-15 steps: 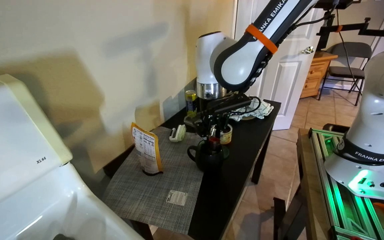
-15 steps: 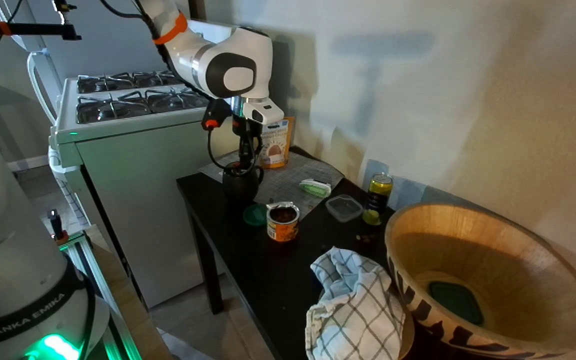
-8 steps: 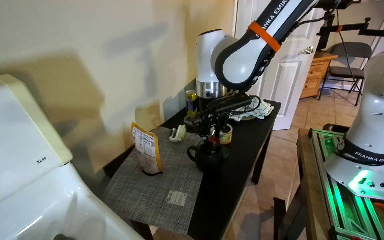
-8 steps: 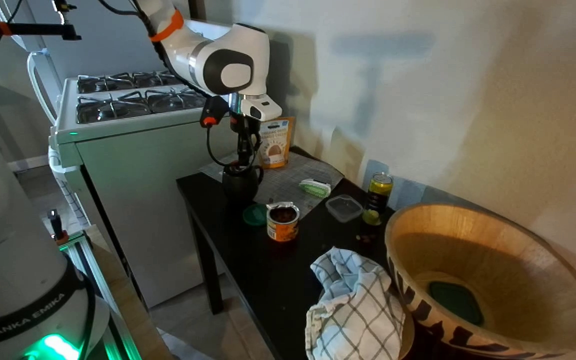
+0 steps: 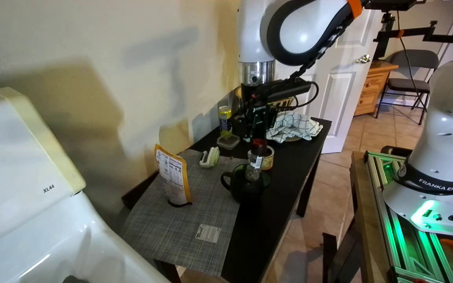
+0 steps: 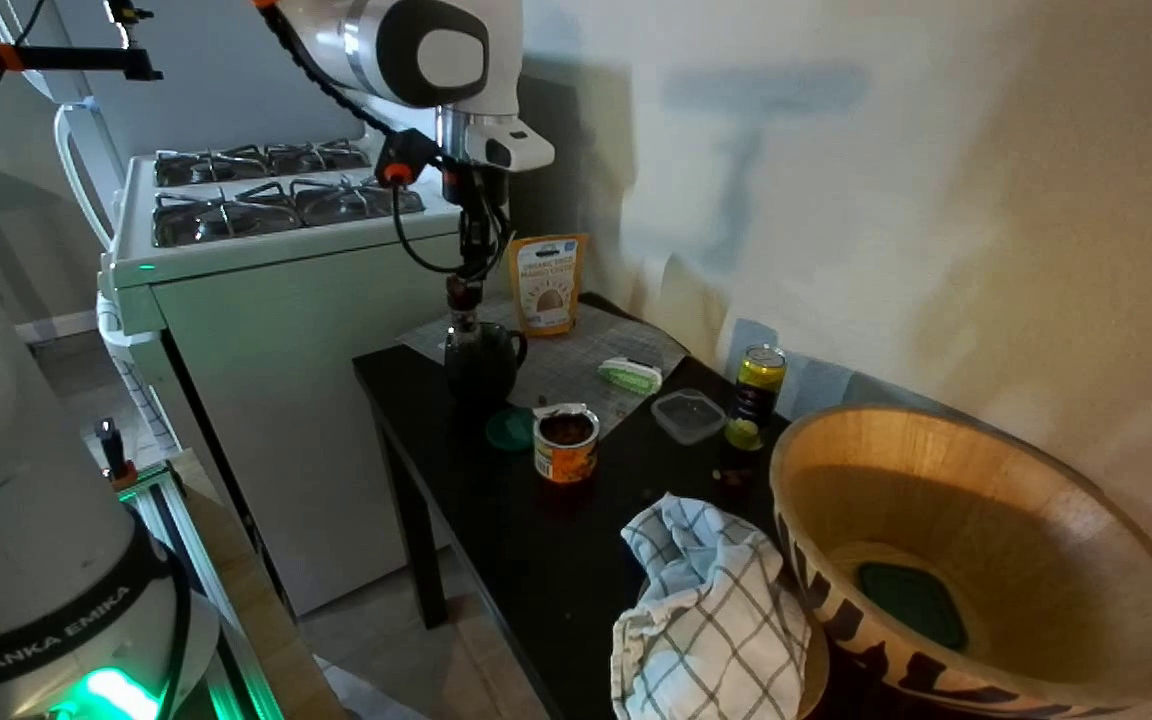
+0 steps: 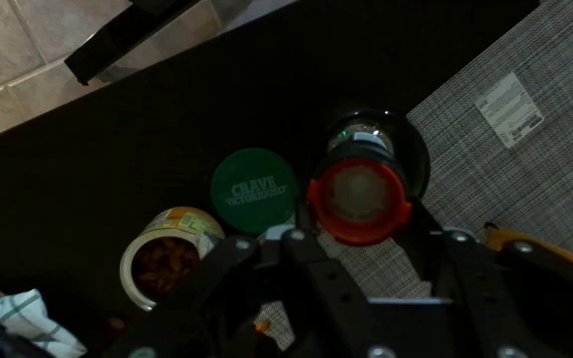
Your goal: Take the jar with the red lid out of the mug.
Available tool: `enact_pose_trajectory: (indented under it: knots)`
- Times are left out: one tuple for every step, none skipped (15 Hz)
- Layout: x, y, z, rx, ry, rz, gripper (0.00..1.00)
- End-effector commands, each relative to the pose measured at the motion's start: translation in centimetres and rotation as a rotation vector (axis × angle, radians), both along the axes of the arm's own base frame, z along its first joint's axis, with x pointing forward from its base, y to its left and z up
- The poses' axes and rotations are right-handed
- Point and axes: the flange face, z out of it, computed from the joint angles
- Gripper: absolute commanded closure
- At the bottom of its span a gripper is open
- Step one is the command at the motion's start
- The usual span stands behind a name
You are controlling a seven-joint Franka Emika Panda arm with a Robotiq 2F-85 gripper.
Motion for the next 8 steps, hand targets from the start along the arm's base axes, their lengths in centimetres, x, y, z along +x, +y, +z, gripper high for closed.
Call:
enact_pose_trajectory:
  knots:
    - [-2.3, -1.6, 6.2, -0.026, -0.046, -0.017, 0.79]
    - [-2.9, -2.3, 8.2, -0.013, -0.076, -0.028, 0.79]
    - [-3.2, -3.1, 9.7, -0.006, -0.106, -0.053, 0.79]
    - [-3.6, -4.5, 11.4, 0.000, -0.150, -0.127, 0.79]
    - [-3.5, -6.2, 12.4, -0.001, -0.173, -0.186, 0.79]
    - [-3.5, -8.6, 13.2, 0.003, -0.185, -0.243, 0.79]
    - [-3.6, -11.2, 13.8, 0.006, -0.199, -0.301, 0.79]
    - [-3.4, -14.4, 13.9, 0.018, -0.203, -0.358, 0.79]
